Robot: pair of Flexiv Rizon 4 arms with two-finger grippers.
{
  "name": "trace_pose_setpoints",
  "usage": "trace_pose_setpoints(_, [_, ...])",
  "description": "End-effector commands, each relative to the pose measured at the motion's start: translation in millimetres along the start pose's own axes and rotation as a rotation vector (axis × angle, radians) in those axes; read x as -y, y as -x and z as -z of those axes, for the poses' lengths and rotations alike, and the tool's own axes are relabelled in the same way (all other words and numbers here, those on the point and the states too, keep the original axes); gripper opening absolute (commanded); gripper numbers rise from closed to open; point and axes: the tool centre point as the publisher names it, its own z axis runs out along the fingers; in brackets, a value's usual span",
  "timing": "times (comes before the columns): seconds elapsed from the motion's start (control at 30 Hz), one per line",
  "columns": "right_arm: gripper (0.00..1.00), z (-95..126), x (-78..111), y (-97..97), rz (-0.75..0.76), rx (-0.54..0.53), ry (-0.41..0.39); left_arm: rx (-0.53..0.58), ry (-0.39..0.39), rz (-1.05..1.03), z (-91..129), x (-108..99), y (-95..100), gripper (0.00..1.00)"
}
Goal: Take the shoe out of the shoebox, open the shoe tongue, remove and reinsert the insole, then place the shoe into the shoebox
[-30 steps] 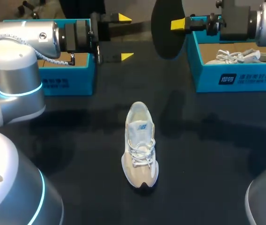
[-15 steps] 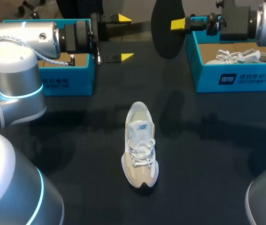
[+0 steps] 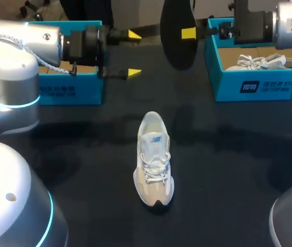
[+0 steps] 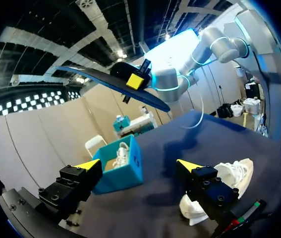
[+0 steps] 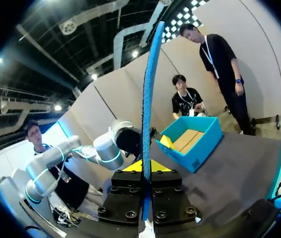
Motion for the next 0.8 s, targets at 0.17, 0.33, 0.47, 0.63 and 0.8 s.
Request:
trace_pose_setpoints(0.17, [0.00, -8.5, -5.3, 3.7, -0.002, -0.001, -0.008, -0.107, 0.165, 0.133, 20.8, -18.7, -31.8, 1.00])
trace_pose_setpoints(0.33, [0.00, -8.5, -5.3, 3.7, -0.002, -0.001, -0.008, -0.160, 0.262, 0.198, 29.0, -31.0, -44.4, 1.00])
trace_pose_setpoints(0.47, [0.00, -8.5, -5.3, 3.7, -0.002, -0.001, -0.008, -0.187, 0.318, 0.235, 32.4, -37.5, -50.8, 1.00])
trace_pose_setpoints(0.63, [0.00, -13.9, 3.4, 5.9, 0.056, 0.009, 0.023, -0.210, 0.390, 0.282, 37.0, -45.1, -59.7, 1.00])
trace_pose_setpoints(0.8, [0.00, -23.4, 19.4, 12.9, 0.120, 0.009, 0.060, -0.229, 0.471, 0.338, 44.1, -56.0, -74.6, 1.00])
